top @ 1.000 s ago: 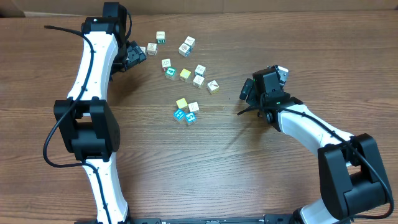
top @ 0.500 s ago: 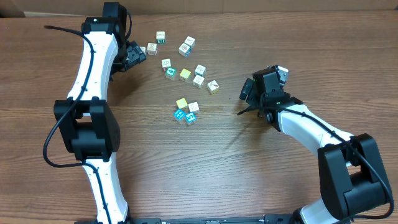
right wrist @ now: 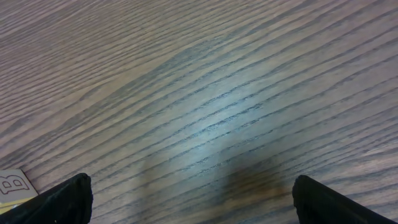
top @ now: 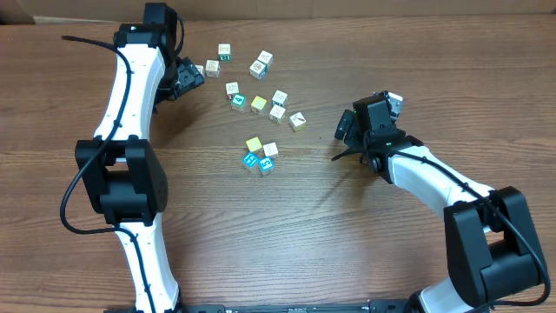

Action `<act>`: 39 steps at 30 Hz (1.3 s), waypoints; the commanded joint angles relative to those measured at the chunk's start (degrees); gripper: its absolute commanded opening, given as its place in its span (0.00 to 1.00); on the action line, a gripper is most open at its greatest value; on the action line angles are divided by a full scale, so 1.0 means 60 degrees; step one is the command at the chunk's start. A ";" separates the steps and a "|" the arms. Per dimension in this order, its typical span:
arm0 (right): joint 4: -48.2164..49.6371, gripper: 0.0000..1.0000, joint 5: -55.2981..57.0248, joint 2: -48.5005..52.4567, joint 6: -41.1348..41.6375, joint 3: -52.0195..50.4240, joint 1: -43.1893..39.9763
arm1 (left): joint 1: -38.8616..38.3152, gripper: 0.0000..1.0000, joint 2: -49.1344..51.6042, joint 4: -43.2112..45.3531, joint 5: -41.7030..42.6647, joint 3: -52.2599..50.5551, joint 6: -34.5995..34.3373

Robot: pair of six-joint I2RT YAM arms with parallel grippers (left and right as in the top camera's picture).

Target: Form a circle

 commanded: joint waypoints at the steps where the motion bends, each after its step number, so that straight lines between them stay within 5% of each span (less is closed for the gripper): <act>1: 0.0051 1.00 0.0062 -0.0219 -0.0076 0.0076 0.0000 | -0.0018 1.00 -0.0109 -0.0011 -0.0084 0.0142 0.0015; 31: 0.0051 1.00 0.0062 -0.0219 -0.0076 0.0076 0.0000 | -0.0022 0.99 -0.0157 -0.0015 -0.0084 0.0142 0.0015; 39: 0.0051 1.00 0.0062 -0.0219 -0.0076 0.0076 0.0000 | -0.0117 1.00 -0.1687 -0.0015 -0.0084 0.0142 0.0015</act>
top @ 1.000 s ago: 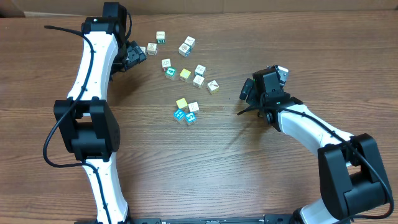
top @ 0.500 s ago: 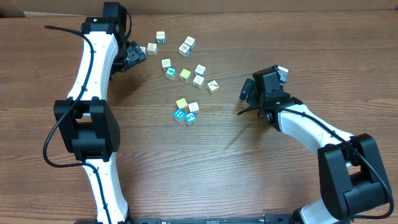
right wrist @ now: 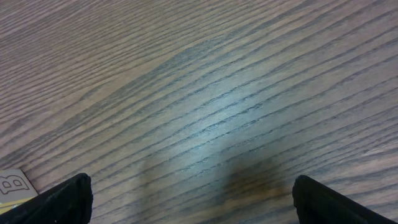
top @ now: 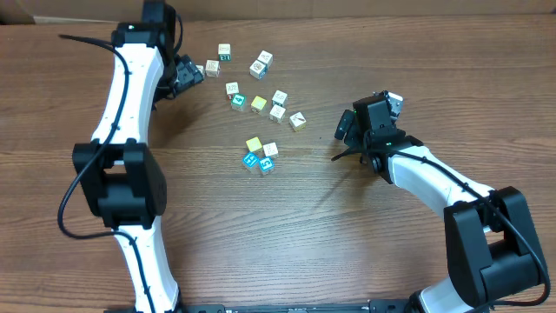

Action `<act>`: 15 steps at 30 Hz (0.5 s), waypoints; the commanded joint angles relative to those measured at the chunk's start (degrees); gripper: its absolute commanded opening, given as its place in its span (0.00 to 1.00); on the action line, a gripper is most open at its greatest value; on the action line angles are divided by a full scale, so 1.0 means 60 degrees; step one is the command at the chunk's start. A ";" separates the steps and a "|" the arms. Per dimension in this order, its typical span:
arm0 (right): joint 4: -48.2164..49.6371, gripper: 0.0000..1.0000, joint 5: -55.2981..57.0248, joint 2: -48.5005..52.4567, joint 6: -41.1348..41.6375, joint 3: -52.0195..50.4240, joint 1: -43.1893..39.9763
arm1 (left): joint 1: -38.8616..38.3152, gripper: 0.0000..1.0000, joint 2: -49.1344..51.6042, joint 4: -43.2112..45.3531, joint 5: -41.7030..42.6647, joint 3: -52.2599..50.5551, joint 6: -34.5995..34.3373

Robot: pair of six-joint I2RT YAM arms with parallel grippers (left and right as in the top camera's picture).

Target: Form a circle

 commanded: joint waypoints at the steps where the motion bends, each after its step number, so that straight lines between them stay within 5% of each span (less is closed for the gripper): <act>1: 0.0047 1.00 0.0066 -0.0219 -0.0073 0.0076 0.0000 | -0.0127 1.00 -0.1570 -0.0011 -0.0084 0.0146 0.0015; 15: 0.0047 1.00 0.0066 -0.0219 -0.0073 0.0076 0.0000 | -0.0135 1.00 -0.5570 -0.0015 -0.0084 0.0146 0.0015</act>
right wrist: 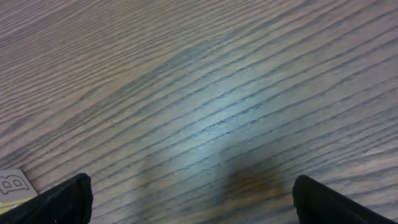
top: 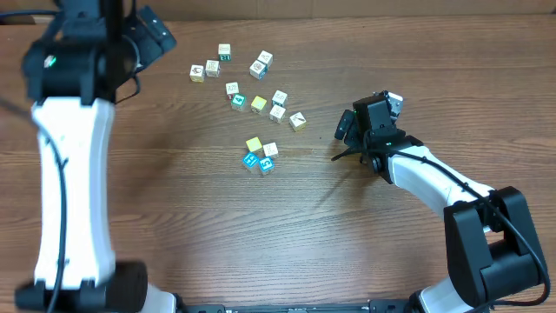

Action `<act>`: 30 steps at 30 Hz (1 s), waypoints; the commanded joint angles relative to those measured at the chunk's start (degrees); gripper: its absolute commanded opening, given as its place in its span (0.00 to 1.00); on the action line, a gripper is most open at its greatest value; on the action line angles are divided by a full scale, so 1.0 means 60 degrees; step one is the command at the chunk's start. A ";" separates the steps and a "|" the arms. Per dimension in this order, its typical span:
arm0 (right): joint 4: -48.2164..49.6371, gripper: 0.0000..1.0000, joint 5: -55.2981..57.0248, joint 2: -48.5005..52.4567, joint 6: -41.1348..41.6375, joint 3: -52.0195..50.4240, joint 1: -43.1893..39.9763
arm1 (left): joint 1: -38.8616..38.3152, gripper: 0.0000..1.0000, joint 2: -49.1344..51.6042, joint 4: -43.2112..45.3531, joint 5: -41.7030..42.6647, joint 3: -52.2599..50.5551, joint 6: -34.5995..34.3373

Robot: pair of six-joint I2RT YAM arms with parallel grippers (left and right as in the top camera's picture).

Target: Form a circle

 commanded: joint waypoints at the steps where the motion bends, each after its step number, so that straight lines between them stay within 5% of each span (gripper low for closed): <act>1: 0.0047 1.00 0.0066 -0.0219 -0.0069 0.0076 0.0000 | -0.0029 1.00 -0.0725 -0.0018 -0.0084 0.0113 0.0015; 13: 0.0047 1.00 0.0066 -0.0219 -0.0069 0.0076 0.0000 | -0.0025 0.99 -0.1661 -0.2058 -0.1038 0.0044 0.0022; 19: 0.0047 1.00 0.0066 -0.0219 -0.0069 0.0076 0.0000 | -0.0033 1.00 -0.1708 -0.1949 -0.0841 -0.0976 0.0444; 30: 0.0047 1.00 0.0066 -0.0219 -0.0066 0.0076 0.0000 | -0.0029 0.99 -0.3071 0.3712 0.1949 -0.5865 0.4309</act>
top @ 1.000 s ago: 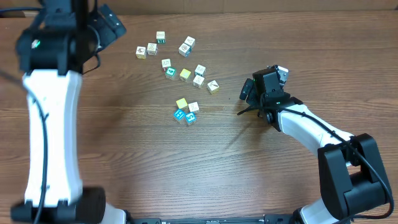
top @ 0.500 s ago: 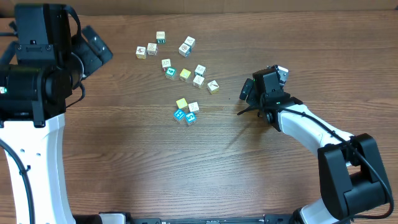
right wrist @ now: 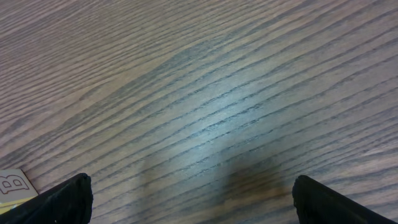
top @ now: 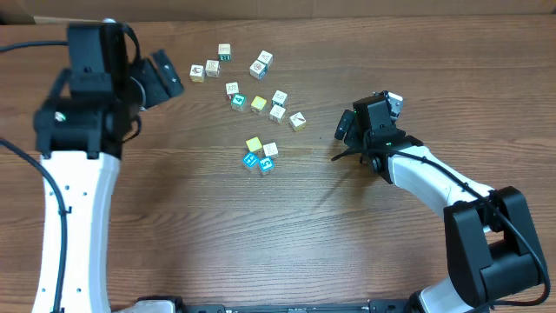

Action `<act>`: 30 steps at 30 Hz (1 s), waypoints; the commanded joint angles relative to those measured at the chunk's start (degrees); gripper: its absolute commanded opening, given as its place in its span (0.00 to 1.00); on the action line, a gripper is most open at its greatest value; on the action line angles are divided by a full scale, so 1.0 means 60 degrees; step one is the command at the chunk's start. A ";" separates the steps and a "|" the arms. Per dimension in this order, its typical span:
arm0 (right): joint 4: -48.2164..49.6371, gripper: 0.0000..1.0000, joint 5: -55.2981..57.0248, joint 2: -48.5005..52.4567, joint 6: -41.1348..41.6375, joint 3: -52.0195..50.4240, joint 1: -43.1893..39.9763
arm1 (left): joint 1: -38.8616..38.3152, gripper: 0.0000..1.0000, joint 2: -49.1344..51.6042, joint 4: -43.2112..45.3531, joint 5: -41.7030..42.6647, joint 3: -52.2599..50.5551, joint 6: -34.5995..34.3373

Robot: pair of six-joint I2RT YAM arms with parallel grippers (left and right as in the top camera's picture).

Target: Form a circle

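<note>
Several small lettered cubes lie scattered on the wooden table [top: 261, 235]. A loose cluster includes a white cube [top: 197, 73], a yellow cube [top: 258, 103] and a blue cube [top: 251, 160]; they make no ring shape. My left gripper [top: 162, 80] is lifted off the table, left of the leftmost cubes, its jaws unclear from above. My right gripper [top: 340, 143] rests low to the right of the cluster. In the right wrist view the right gripper [right wrist: 193, 208] is wide open over bare wood, with a cube marked B [right wrist: 12, 186] at the left edge.
A cardboard wall [top: 347, 7] runs along the table's far edge. The left arm's white link [top: 74, 200] rises over the table's left side. The right arm's white link [top: 430, 178] lies across the right side.
The left arm has come down and nearer, its gripper now just left of the leftmost cubes instead of up at the far-left corner. Cubes and right arm are unchanged.
My left gripper was low against the leftmost cubes of the cluster and stayed there a moment later. Then the arm was raised high with the gripper away to the far left. Now it sits closer to the cubes again. The right gripper stayed open throughout.
</note>
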 commanded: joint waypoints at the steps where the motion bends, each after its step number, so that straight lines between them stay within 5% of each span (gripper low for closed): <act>1: 0.0051 1.00 0.0066 -0.0222 -0.0062 0.0076 0.0000 | -0.0029 0.99 -0.0787 0.1366 0.1446 -0.1621 0.1912; 20: 0.0051 1.00 0.0066 -0.0222 -0.0062 0.0076 0.0000 | -0.0029 1.00 -0.3071 1.1285 0.2736 -1.0943 0.2131; 30: 0.0051 1.00 0.0066 -0.0222 -0.0062 0.0076 0.0000 | -0.0018 1.00 -0.4411 1.2189 0.2575 -1.3249 0.2142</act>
